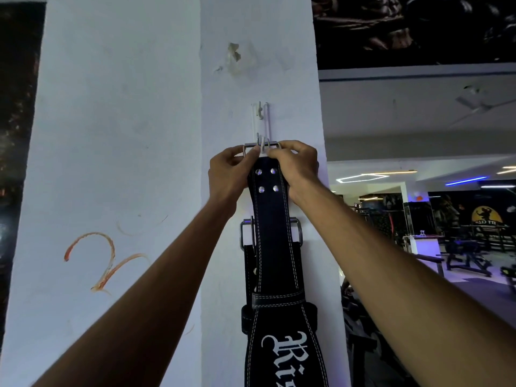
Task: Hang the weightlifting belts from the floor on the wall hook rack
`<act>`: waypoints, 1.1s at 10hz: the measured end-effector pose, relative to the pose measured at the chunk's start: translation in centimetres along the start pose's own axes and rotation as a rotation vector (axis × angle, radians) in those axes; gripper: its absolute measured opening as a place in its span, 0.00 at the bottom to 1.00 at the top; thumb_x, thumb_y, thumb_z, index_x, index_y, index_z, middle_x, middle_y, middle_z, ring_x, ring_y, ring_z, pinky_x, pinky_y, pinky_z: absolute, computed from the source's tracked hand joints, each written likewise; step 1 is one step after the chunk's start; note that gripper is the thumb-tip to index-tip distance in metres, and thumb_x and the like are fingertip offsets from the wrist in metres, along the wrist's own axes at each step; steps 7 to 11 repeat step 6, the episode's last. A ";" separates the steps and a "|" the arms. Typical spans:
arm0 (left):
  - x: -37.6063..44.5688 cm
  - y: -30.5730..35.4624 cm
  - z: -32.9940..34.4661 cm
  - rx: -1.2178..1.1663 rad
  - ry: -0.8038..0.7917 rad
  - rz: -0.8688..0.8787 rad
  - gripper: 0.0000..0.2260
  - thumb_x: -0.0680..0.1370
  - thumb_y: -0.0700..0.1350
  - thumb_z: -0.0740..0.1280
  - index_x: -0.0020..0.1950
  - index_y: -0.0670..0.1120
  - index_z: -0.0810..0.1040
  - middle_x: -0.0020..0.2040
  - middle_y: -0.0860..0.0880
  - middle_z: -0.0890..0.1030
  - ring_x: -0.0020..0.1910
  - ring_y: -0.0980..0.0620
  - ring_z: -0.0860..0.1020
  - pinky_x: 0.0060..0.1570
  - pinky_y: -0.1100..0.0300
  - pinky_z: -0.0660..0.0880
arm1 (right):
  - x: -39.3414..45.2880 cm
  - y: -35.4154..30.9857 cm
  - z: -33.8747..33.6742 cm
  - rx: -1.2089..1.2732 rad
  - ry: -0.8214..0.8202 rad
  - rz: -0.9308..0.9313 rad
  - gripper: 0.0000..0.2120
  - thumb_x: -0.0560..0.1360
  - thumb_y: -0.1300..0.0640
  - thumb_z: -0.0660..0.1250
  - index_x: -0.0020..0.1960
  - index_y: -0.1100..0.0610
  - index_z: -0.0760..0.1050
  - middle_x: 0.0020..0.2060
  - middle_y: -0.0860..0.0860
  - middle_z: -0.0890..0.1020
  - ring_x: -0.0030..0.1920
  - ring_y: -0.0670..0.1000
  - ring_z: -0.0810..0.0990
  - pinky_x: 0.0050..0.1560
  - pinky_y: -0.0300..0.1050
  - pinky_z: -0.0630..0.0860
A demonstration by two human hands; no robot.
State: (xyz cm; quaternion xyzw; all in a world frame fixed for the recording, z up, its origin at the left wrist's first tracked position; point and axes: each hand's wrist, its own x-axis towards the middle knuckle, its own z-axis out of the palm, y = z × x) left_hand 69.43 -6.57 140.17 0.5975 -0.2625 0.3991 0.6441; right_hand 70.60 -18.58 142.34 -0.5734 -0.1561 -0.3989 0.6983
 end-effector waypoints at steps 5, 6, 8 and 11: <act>0.6 0.0 0.7 -0.071 0.090 -0.161 0.09 0.71 0.49 0.76 0.48 0.49 0.88 0.40 0.49 0.87 0.39 0.50 0.84 0.50 0.53 0.83 | -2.3 1.8 -2.0 -0.228 -0.103 -0.255 0.15 0.80 0.47 0.63 0.65 0.49 0.78 0.49 0.51 0.86 0.52 0.51 0.84 0.60 0.52 0.78; 0.1 -0.4 0.3 -0.056 0.126 -0.079 0.06 0.71 0.53 0.73 0.38 0.52 0.86 0.38 0.53 0.86 0.40 0.52 0.83 0.57 0.45 0.83 | -3.5 1.8 -2.5 -0.302 0.012 -0.365 0.13 0.81 0.51 0.61 0.64 0.50 0.77 0.46 0.48 0.83 0.49 0.50 0.83 0.55 0.52 0.79; 0.1 -0.4 0.3 -0.056 0.126 -0.079 0.06 0.71 0.53 0.73 0.38 0.52 0.86 0.38 0.53 0.86 0.40 0.52 0.83 0.57 0.45 0.83 | -3.5 1.8 -2.5 -0.302 0.012 -0.365 0.13 0.81 0.51 0.61 0.64 0.50 0.77 0.46 0.48 0.83 0.49 0.50 0.83 0.55 0.52 0.79; 0.1 -0.4 0.3 -0.056 0.126 -0.079 0.06 0.71 0.53 0.73 0.38 0.52 0.86 0.38 0.53 0.86 0.40 0.52 0.83 0.57 0.45 0.83 | -3.5 1.8 -2.5 -0.302 0.012 -0.365 0.13 0.81 0.51 0.61 0.64 0.50 0.77 0.46 0.48 0.83 0.49 0.50 0.83 0.55 0.52 0.79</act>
